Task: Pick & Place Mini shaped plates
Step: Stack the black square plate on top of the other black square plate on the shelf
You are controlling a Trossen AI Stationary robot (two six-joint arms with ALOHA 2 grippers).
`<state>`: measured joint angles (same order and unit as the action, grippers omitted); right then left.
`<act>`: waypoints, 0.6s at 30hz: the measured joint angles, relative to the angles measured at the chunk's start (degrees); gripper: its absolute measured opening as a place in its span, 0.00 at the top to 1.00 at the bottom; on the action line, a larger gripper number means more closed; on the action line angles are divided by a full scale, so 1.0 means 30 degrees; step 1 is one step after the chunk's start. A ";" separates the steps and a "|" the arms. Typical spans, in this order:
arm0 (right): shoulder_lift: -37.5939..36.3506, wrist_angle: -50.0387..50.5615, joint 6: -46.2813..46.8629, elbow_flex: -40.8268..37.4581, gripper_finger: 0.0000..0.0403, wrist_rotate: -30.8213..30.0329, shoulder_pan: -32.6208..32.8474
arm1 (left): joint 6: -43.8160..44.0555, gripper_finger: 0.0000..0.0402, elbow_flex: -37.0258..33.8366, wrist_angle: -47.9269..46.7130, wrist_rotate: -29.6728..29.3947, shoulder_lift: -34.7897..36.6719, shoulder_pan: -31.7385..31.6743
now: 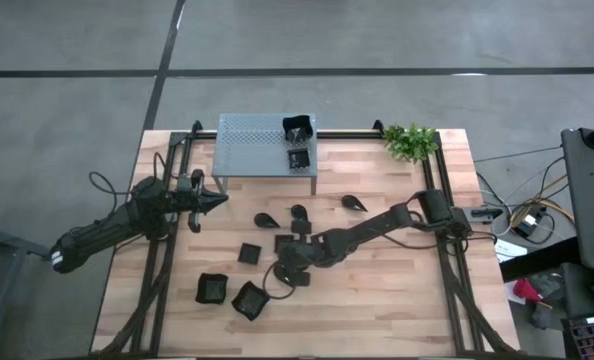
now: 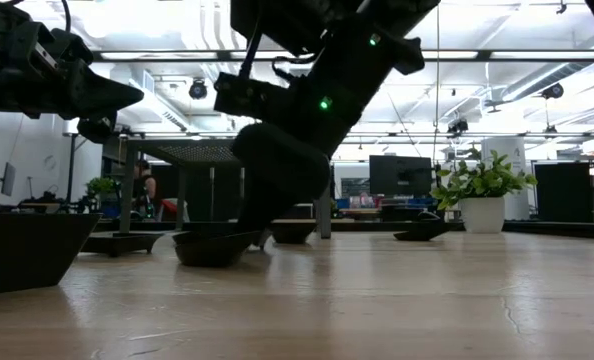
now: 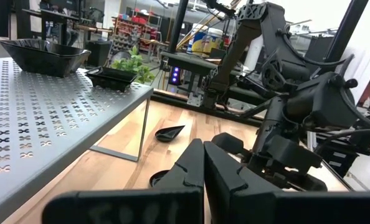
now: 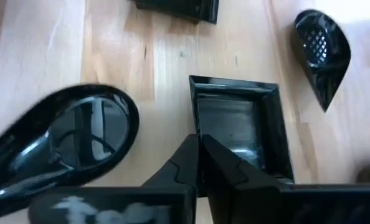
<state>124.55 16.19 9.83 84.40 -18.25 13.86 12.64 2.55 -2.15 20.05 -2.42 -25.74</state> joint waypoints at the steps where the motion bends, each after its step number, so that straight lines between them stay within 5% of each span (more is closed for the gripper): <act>1: -0.0031 0.0250 -0.0003 0.0153 0.97 0.0000 0.0026 | 0.0000 0.99 0.0000 0.0002 -0.0004 0.0006 0.0004; 9: -0.0609 0.4996 -0.1916 0.2524 0.98 -0.1928 0.0455 | 0.0004 0.99 0.0000 0.0002 -0.0004 0.0000 0.0000; 18: -0.2810 0.6713 -0.7465 0.2814 0.98 -0.5461 0.0907 | 0.0000 0.99 0.0000 0.0002 -0.0004 0.0003 0.0005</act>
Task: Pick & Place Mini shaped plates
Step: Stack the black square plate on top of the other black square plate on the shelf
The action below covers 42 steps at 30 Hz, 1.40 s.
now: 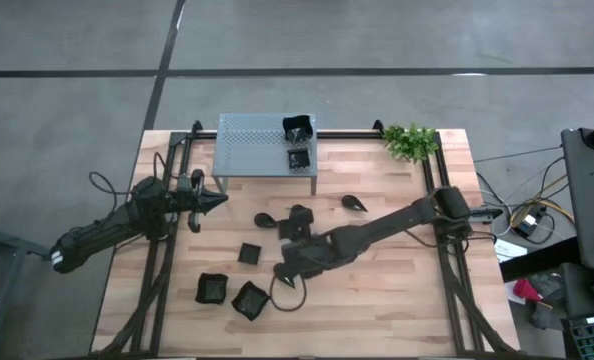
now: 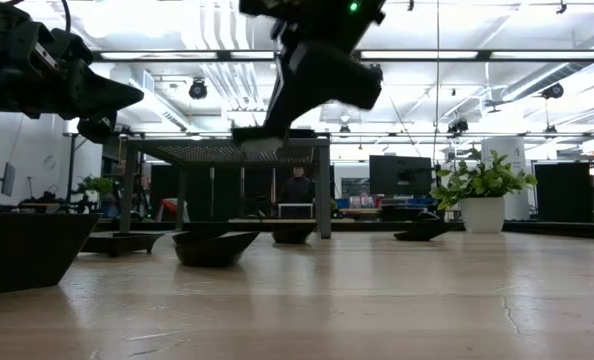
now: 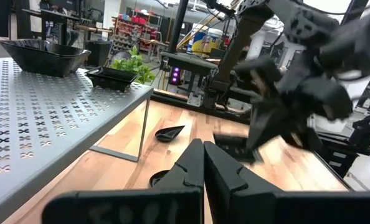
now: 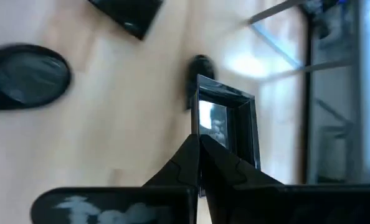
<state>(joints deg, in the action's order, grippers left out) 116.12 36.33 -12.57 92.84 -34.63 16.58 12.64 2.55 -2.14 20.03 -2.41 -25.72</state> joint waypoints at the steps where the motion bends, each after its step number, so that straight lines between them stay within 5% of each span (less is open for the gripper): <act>1: -0.0380 -0.0006 -0.0523 -0.0088 0.98 -0.0071 -0.0115 | 0.0002 0.99 0.0000 0.0004 0.0005 0.0005 0.0000; 13: -0.4029 0.0141 -0.5434 -0.0366 0.98 -0.1530 -0.3050 | 0.0003 0.99 0.0000 0.0004 0.0002 -0.0003 0.0003; 22: -0.3907 0.0083 -0.7756 -0.0381 0.98 -0.1324 -0.6229 | 0.0005 0.99 0.0000 0.0002 0.0005 -0.0003 0.0003; 27: -0.3870 0.0077 -0.7880 -0.0381 0.98 0.0528 -0.7435 | 0.0002 0.99 0.0000 0.0004 0.0005 0.0000 -0.0005; 42: -0.3279 -0.0578 -0.8108 -0.0419 0.98 0.1556 -0.7993 | 0.0000 0.99 0.0000 0.0004 0.0003 0.0000 0.0000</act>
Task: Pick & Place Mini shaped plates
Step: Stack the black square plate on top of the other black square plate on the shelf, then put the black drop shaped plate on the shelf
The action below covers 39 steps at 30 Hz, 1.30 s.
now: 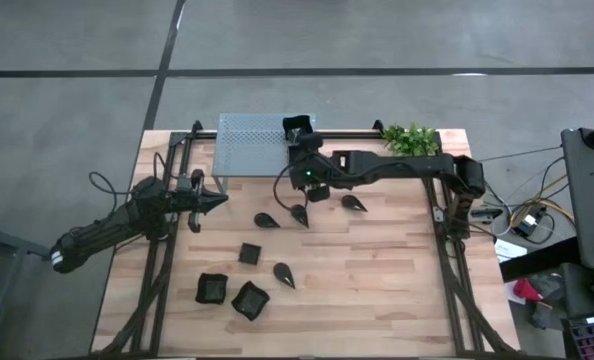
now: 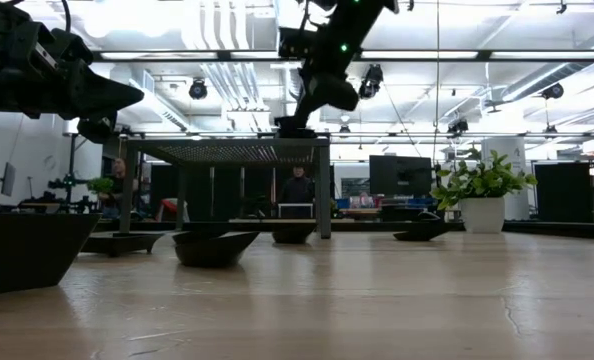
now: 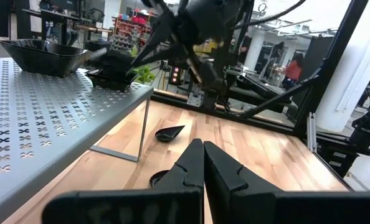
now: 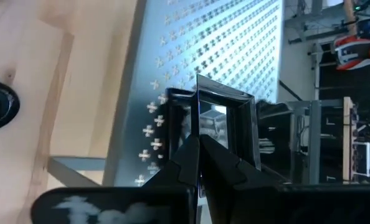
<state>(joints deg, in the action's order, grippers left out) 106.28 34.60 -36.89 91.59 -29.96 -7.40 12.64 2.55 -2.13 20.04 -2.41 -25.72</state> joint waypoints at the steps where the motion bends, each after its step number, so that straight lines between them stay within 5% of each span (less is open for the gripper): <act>1: 0.0166 0.0091 -0.0050 -0.0009 0.98 -0.0073 -0.0048 | 0.0007 0.99 0.0000 -0.0004 -0.0003 -0.0003 0.0000; 8: 0.0772 -0.0011 -0.0377 -0.0012 0.96 -0.0636 -0.0233 | 0.0000 0.99 0.0000 0.0000 0.0002 -0.0010 -0.0002; 27: 0.0352 -0.0356 -0.0553 -0.0012 0.69 -0.1082 -0.0086 | 0.0003 0.99 0.0000 0.0000 0.0002 -0.0010 -0.0003; 39: -0.0868 -0.0110 0.1062 0.0002 0.64 -0.0892 0.0390 | 0.0000 0.99 0.0000 0.0000 0.0001 -0.0010 -0.0004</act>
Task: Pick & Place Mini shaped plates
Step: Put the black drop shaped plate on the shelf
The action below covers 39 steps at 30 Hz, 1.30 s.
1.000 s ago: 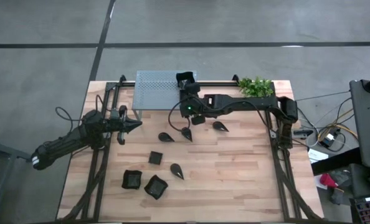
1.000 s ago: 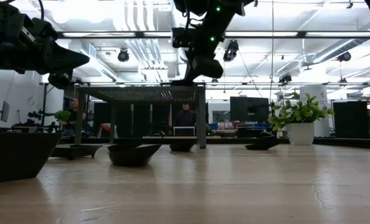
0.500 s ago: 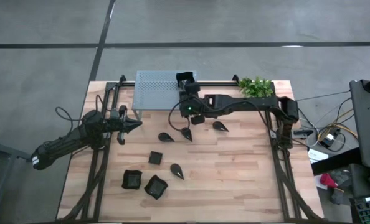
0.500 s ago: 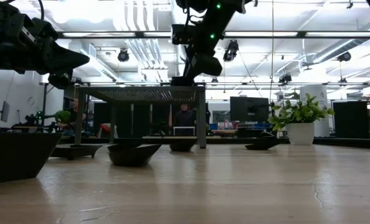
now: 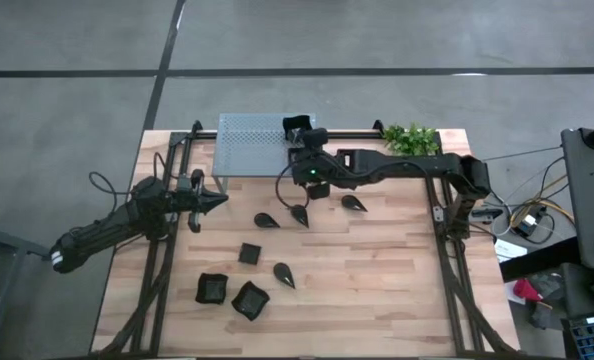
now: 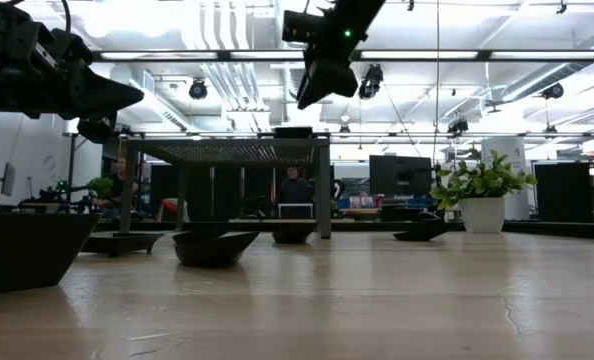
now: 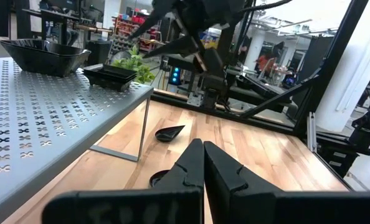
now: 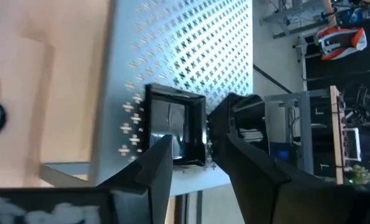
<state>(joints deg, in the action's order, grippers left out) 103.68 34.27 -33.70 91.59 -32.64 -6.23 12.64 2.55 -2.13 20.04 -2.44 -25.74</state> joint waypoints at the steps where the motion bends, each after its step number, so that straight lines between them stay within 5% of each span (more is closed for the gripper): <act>1: -0.0014 0.0047 0.0121 0.0000 0.64 0.0034 0.0101 | 0.0001 0.99 0.0000 0.0000 0.0001 0.0000 0.0006; 21: -0.0014 0.9439 0.9827 -0.0239 0.64 0.5146 0.1505 | 0.0000 0.99 0.0000 0.0000 0.0003 0.0000 0.0000; 29: 0.0001 1.0310 1.3354 -0.1810 0.68 0.5562 0.1528 | 0.0000 0.99 0.0000 0.0000 -0.0003 -0.0006 0.0001; 39: -0.0079 0.9239 1.3539 -0.5125 0.72 0.6309 0.1800 | 0.0000 0.99 0.0000 0.0000 -0.0004 -0.0007 0.0000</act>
<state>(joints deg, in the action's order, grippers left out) 103.44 61.98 6.91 76.22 -13.72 -0.83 12.64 2.55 -2.13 20.03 -2.46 -25.74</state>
